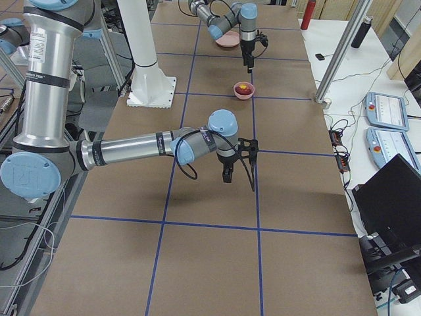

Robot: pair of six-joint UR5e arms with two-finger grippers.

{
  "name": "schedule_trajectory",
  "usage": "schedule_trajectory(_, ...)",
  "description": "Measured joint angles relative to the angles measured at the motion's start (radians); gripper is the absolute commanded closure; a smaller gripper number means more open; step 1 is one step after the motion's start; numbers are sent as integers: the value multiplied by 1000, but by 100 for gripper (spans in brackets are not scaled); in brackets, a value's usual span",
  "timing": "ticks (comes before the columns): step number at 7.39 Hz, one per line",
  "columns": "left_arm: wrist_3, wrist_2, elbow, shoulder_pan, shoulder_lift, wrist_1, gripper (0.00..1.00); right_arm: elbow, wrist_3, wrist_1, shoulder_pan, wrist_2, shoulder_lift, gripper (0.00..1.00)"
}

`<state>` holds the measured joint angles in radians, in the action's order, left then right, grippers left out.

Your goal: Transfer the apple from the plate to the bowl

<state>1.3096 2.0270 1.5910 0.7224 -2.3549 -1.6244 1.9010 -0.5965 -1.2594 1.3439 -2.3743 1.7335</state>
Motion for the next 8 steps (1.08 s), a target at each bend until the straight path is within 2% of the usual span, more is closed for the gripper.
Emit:
schedule_trajectory(2, -210, 19, 268, 75, 225, 117, 2, -2, 0, 0, 0, 4, -3, 0)
schedule_trajectory(3, -334, 52, 342, 137, 320, 153, 2, -2, 0, 0, 0, 5, -5, 0)
schedule_trajectory(4, -487, 109, 384, 225, 426, 160, 2, -4, 0, 0, -1, 6, -8, 0)
schedule_trajectory(6, -842, 192, 404, 417, 618, 157, 2, -14, 2, 0, -2, 6, -17, 0)
schedule_trajectory(8, -1132, 210, 385, 564, 753, 151, 2, -51, 72, -2, 13, 2, -28, 0)
